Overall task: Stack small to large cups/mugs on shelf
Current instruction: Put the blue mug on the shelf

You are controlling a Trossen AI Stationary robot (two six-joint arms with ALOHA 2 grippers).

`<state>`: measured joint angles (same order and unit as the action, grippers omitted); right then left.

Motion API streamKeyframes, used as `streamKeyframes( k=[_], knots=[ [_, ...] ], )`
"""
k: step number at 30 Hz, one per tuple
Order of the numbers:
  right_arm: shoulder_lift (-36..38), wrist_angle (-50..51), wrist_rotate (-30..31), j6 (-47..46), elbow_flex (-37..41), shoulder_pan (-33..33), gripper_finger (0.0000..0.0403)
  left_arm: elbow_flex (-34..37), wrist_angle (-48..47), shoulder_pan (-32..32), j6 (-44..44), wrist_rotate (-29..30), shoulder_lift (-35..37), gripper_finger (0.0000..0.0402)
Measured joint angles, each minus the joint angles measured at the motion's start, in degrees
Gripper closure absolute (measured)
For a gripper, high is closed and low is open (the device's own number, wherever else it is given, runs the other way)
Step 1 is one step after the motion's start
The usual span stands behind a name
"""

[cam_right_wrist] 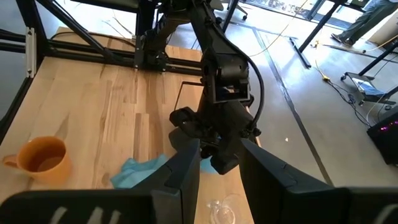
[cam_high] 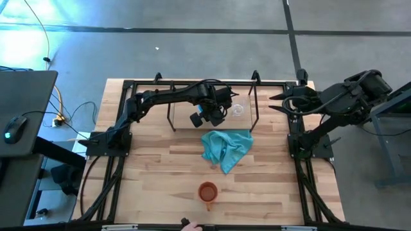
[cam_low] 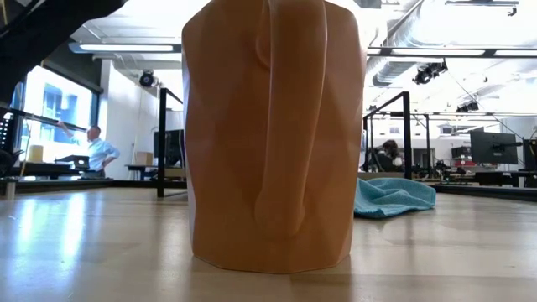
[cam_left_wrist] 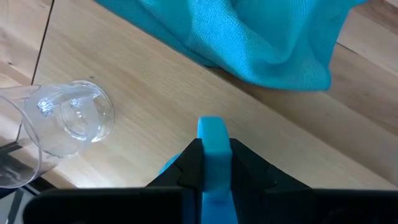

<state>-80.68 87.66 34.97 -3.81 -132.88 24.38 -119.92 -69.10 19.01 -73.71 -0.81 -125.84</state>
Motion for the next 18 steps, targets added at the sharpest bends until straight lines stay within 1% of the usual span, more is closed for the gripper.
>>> streamKeyframes(
  k=[7,18],
  knots=[
    [0.0,0.02,-0.31,0.44,0.0,0.0,0.0302,0.0,-0.36,-1.12,0.0,-0.77,0.02,0.0363],
    [0.0,0.09,-0.97,0.22,0.0,0.02,0.0302,-0.02,-0.57,-0.99,0.65,-1.12,-0.49,0.0363]
  ],
)
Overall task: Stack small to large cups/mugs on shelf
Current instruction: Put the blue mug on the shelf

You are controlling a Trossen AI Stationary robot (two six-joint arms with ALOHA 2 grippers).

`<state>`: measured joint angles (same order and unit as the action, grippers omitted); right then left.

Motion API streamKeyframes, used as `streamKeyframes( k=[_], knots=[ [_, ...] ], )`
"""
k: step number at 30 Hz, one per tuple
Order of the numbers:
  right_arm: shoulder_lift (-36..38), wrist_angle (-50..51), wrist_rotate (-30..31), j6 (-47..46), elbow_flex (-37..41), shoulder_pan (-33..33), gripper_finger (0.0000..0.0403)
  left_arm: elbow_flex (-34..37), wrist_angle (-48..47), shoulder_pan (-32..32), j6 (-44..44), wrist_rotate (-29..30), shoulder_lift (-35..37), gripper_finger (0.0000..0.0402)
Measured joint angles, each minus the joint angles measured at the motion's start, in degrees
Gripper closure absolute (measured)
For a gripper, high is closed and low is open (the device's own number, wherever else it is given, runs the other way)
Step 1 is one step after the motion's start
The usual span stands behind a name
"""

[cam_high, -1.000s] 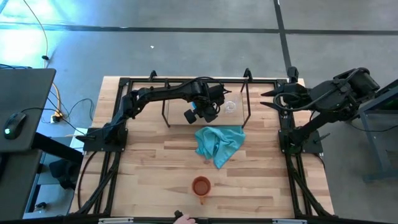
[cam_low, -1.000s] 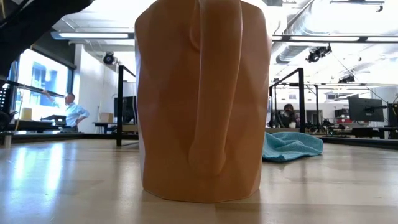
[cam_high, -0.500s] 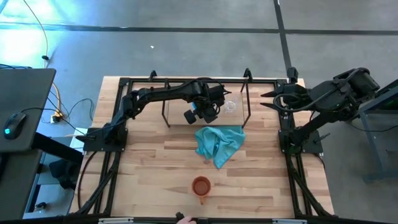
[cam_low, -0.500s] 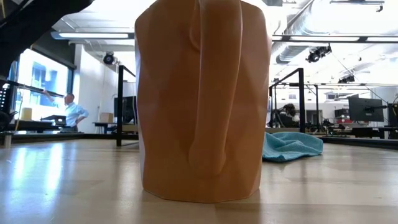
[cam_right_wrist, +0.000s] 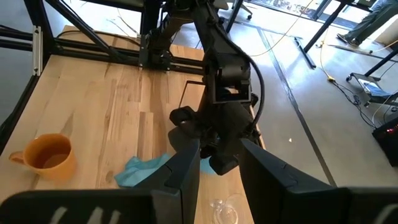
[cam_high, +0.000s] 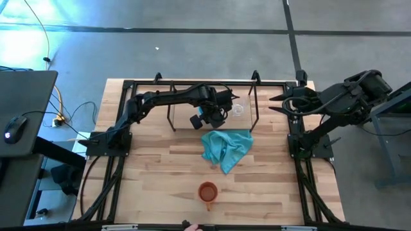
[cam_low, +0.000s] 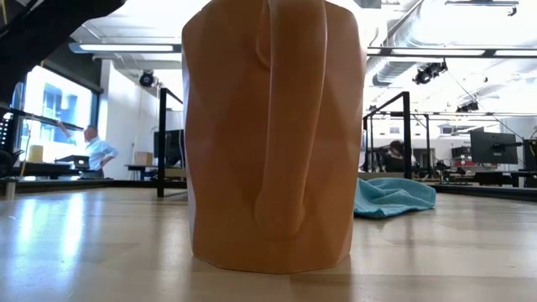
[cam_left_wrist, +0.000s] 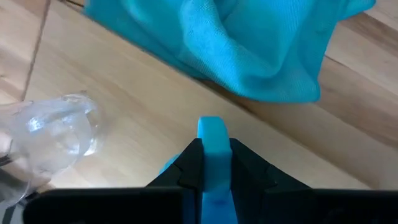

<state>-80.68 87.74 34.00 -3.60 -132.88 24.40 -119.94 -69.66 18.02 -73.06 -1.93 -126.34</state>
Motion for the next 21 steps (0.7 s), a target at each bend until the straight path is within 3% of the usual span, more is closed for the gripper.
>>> streamKeyframes(
  k=[16,21],
  knots=[
    [0.0,0.31,0.0,0.0,0.0,-0.02,0.0302,1.53,1.81,-0.04,0.18,1.11,-0.21,0.0362],
    [0.0,0.33,0.0,0.0,0.0,0.0,0.0302,1.57,2.84,-0.04,0.45,1.09,-0.31,0.0323]
  ],
)
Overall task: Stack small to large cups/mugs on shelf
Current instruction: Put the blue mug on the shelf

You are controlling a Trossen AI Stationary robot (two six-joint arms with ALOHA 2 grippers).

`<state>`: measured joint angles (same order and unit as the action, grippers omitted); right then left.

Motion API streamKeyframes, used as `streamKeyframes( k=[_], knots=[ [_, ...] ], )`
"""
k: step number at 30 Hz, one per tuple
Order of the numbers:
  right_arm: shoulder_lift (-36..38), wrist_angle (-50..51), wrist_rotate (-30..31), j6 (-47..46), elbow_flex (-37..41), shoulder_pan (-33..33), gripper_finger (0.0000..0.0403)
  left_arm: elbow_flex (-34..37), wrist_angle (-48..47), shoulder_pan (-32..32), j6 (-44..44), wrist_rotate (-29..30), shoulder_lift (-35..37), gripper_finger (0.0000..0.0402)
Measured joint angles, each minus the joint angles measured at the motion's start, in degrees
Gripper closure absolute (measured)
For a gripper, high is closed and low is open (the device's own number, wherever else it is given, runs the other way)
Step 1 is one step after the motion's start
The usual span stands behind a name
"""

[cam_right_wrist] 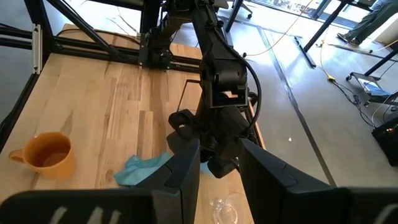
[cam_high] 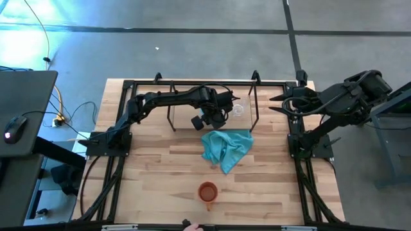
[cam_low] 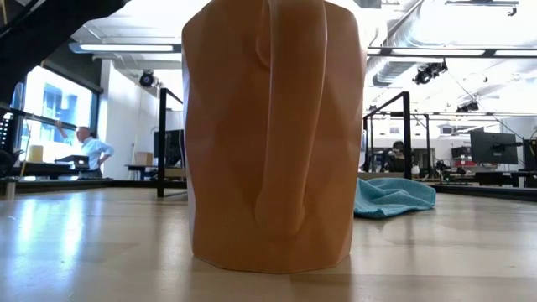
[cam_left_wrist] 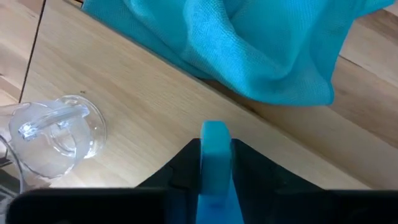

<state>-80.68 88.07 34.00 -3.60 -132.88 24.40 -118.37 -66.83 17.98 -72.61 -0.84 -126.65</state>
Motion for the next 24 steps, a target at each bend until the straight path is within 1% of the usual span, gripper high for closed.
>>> streamKeyframes(
  k=[3,5,10,16,24],
  knots=[
    [0.0,0.0,0.0,0.0,0.0,0.0,0.0302,0.0,-0.02,0.0,0.43,0.0,0.0,0.0305],
    [0.0,0.0,0.0,0.0,0.0,0.0,0.0302,0.0,-0.03,0.0,0.45,0.0,0.0,0.0301],
    [0.0,0.02,0.0,-0.01,0.0,-0.02,0.0302,0.0,-0.02,0.0,0.45,0.22,0.0,0.0306],
    [0.0,0.02,-0.01,-0.02,0.0,0.0,0.0302,0.0,-0.04,0.0,1.02,2.66,0.0,0.0307],
    [0.0,0.02,-0.41,-0.02,0.0,0.0,0.0302,0.0,-0.28,-0.12,1.5,2.83,0.0,0.0308]
  ],
)
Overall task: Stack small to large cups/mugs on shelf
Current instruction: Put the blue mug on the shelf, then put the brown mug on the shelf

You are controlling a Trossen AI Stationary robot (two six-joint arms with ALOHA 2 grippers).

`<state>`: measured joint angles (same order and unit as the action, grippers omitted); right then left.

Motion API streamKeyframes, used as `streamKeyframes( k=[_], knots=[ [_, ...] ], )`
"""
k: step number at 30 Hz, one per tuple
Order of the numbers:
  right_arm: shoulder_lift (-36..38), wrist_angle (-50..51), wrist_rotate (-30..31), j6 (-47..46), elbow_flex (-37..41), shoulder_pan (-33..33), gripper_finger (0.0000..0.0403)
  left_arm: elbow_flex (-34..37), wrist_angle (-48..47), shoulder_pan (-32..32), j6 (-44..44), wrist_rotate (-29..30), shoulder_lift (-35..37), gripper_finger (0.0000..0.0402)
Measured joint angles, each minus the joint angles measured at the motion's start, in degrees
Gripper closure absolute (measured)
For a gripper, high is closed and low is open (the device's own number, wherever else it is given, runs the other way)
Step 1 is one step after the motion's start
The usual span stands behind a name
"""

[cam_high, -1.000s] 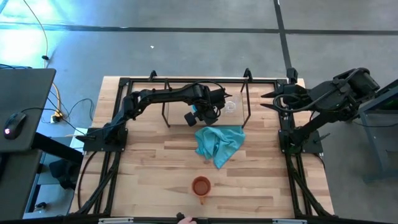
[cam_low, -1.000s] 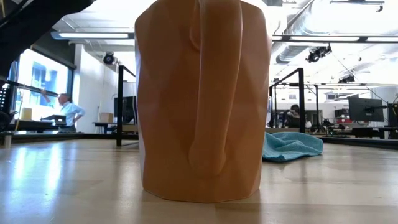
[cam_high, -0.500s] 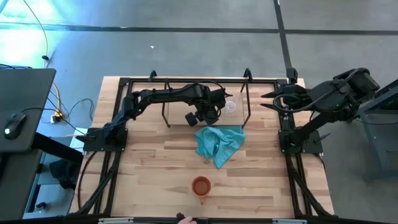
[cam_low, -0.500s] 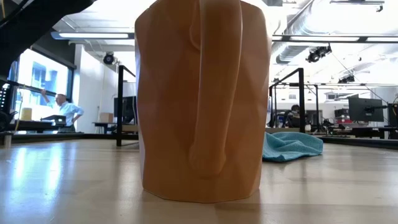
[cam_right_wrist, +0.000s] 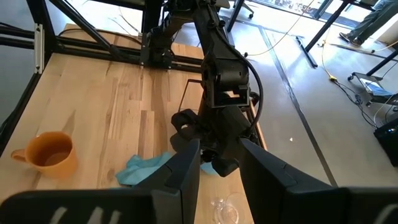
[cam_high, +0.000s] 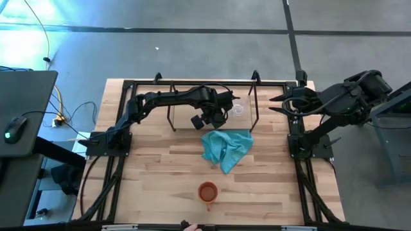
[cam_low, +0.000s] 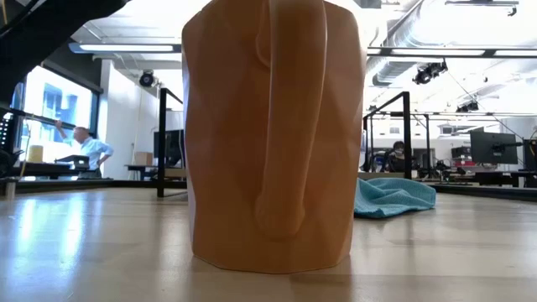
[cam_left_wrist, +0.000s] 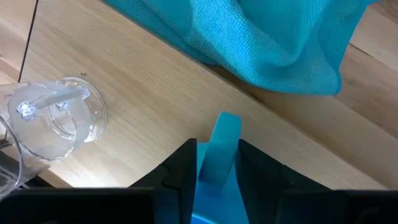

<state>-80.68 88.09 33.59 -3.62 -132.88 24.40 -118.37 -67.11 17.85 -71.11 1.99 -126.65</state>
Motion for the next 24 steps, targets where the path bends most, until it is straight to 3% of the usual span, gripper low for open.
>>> streamKeyframes(
  k=[11,24],
  knots=[
    [0.0,0.04,-0.02,0.0,0.0,0.0,0.0302,-0.11,0.08,-0.73,0.86,0.27,0.0,0.0301],
    [0.0,0.05,-0.02,0.0,0.0,-0.01,0.0302,-0.13,0.26,-0.62,1.57,1.72,0.0,0.0256]
  ],
)
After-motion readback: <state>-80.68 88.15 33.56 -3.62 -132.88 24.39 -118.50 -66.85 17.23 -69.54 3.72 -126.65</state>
